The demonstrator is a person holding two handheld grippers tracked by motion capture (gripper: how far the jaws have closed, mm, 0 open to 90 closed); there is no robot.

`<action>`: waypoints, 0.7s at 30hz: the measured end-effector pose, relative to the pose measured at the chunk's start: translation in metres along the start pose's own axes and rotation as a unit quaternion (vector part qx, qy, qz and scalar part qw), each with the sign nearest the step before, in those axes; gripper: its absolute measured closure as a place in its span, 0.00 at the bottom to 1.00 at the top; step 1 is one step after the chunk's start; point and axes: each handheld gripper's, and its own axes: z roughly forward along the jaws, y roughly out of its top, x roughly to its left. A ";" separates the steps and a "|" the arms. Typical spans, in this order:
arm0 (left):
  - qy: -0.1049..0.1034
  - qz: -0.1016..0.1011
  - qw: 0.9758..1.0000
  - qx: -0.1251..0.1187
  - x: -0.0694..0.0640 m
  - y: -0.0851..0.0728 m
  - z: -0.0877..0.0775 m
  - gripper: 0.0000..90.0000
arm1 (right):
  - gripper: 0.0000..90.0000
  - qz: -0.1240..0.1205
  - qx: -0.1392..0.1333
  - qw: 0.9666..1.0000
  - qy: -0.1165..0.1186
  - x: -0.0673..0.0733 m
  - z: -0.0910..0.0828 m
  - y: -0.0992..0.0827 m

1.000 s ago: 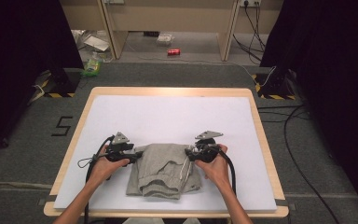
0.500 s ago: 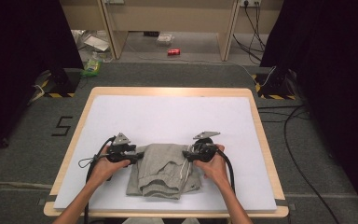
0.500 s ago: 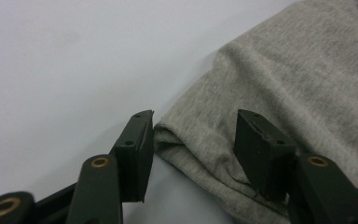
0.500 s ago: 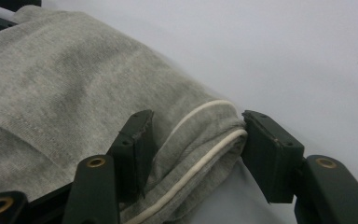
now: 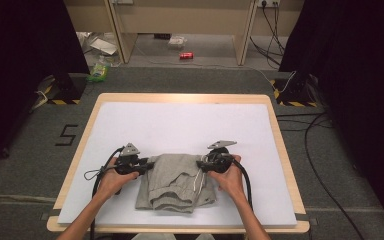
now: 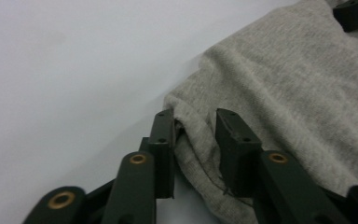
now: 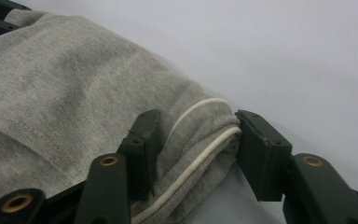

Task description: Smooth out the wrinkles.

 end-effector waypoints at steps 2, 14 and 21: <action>-0.002 0.000 1.000 -0.003 0.000 0.000 0.000 0.84 | 0.68 -0.006 -0.005 1.000 -0.003 0.001 0.000 0.000; 0.007 0.004 1.000 -0.018 0.005 0.007 0.007 0.90 | 0.82 -0.004 -0.033 0.999 -0.009 -0.006 -0.002 0.004; 0.014 -0.008 1.000 -0.023 0.016 0.023 0.017 0.90 | 0.82 -0.020 -0.037 0.999 -0.033 -0.014 0.000 0.025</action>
